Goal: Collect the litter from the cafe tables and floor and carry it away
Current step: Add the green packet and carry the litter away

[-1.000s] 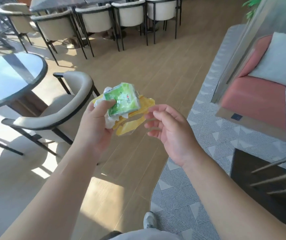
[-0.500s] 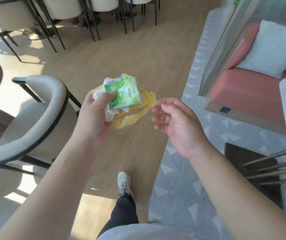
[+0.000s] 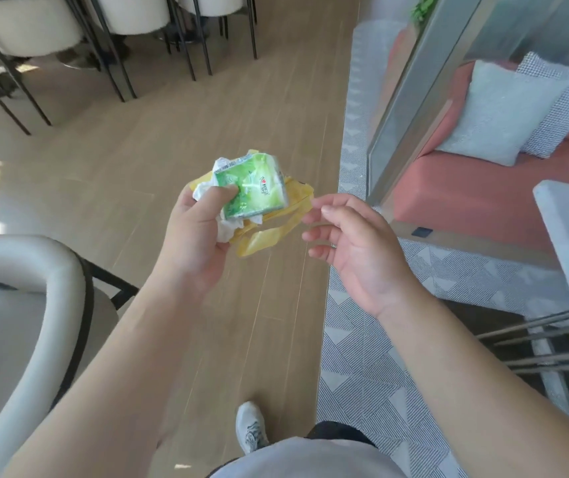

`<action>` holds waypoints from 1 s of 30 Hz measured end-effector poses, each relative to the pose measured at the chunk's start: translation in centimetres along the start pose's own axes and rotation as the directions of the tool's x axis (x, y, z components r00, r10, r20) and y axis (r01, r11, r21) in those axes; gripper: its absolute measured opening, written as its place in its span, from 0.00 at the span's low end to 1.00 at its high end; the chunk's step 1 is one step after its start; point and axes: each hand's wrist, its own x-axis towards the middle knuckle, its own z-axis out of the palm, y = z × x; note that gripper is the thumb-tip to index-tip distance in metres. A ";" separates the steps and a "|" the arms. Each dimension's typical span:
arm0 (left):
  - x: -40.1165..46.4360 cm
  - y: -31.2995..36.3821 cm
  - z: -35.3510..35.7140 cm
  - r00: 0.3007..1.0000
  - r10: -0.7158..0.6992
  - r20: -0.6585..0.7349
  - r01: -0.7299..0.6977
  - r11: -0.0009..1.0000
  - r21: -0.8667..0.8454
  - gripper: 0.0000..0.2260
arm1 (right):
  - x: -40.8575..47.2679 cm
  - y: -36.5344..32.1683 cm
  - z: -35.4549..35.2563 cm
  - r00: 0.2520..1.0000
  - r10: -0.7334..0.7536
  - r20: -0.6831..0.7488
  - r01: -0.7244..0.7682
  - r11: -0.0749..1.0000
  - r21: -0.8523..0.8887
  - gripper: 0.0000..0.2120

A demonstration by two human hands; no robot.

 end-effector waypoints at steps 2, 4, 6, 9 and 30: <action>2.0 0.7 0.1 1.000 -0.005 0.008 0.004 1.000 0.011 0.17 | 2.2 -0.4 0.3 1.000 -0.004 -0.016 0.004 1.000 0.008 0.07; 4.2 1.2 0.2 1.000 -0.010 0.017 0.009 1.000 0.017 0.16 | 4.5 -0.8 0.3 0.999 -0.012 -0.035 0.013 1.000 0.020 0.07; 6.6 1.5 0.7 1.000 -0.014 0.024 0.013 1.000 0.023 0.15 | 6.9 -1.1 0.1 0.999 -0.021 -0.044 0.023 0.999 0.033 0.07; 10.6 1.4 1.7 0.999 -0.029 0.027 0.028 0.999 0.037 0.14 | 10.8 -1.1 -0.9 0.998 -0.024 -0.065 0.027 0.998 0.054 0.07; 45.3 4.7 18.4 1.000 -0.015 -0.003 0.015 0.990 0.143 0.17 | 47.5 -10.8 -10.5 0.999 -0.001 -0.051 0.005 0.996 0.093 0.09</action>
